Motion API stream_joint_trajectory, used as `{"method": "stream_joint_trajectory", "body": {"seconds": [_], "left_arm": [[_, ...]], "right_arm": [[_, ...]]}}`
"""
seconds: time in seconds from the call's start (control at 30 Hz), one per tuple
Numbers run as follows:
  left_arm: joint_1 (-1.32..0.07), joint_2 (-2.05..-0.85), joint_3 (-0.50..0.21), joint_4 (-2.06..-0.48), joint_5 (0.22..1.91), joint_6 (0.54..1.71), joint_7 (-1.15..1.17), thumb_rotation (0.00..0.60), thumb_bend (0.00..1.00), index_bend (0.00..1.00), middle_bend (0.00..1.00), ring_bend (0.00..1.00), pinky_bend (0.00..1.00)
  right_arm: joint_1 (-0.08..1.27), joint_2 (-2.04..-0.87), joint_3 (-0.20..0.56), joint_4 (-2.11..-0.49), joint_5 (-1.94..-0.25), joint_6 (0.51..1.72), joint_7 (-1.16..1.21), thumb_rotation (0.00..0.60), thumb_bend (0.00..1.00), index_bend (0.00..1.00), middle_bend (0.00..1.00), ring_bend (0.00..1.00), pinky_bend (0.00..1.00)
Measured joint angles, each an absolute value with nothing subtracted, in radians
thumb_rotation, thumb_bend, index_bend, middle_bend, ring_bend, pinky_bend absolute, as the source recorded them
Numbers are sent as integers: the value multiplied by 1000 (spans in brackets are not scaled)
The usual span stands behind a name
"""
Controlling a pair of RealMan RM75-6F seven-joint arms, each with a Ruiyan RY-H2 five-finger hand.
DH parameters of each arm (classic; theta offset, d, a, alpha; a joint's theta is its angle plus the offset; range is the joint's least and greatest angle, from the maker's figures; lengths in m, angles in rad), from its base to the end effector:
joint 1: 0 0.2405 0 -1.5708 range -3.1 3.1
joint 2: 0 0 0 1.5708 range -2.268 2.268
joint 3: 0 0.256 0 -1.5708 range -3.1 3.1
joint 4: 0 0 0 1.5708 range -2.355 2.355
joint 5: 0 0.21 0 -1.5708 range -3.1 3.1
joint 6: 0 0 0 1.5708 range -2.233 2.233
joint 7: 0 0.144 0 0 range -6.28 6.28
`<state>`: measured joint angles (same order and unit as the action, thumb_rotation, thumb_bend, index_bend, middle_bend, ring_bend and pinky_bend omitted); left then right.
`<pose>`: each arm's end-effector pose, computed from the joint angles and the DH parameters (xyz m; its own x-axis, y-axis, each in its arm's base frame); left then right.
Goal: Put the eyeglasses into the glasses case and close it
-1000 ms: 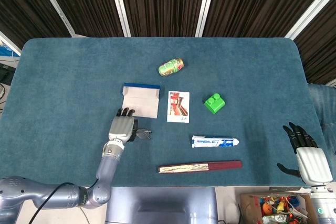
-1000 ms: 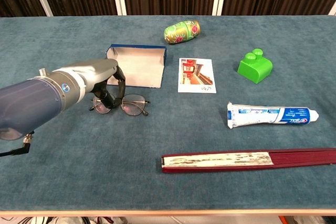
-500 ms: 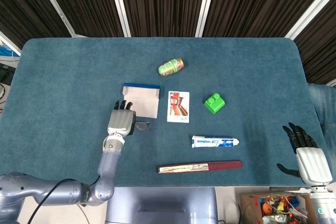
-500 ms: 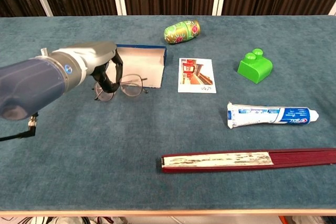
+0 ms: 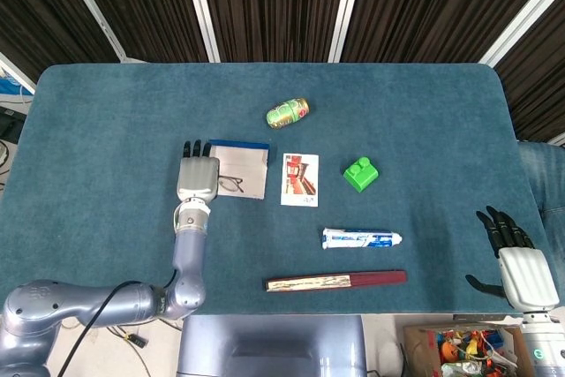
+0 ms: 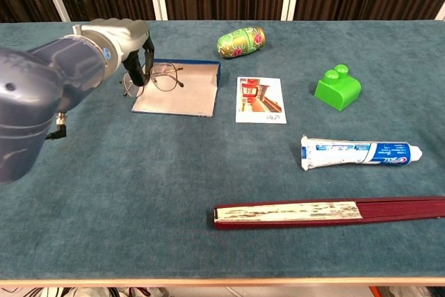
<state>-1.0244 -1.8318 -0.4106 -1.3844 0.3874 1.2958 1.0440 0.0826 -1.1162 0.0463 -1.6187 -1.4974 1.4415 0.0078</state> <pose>-0.0742 0.3842 -0.0456 0.5621 0.2422 0.7908 0.8129 0.0143 -0.5822 -0.3133 -0.1793 0.1533 0.3841 -0.0506 0.9219 -0.9232 -0.0045 0.3843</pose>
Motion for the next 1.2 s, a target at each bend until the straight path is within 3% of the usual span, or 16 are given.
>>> {"method": "stream_joint_trajectory", "body": {"seconds": [0.4,1.2], "left_arm": [[-1094,-1909,-449,-1181,378,1208,1038,600,431,570,133,0,0],[-1177,-2005,-492,-943,389,1109,1024,600,431,571,133,0,0]], "right_arm": [[85,-1115,46,-1624,-1492,1433,8,600,47,49,0,37,178],[82,-1109,44,-1633,-1483,1426,20,600,48,49,0,37,178]]}}
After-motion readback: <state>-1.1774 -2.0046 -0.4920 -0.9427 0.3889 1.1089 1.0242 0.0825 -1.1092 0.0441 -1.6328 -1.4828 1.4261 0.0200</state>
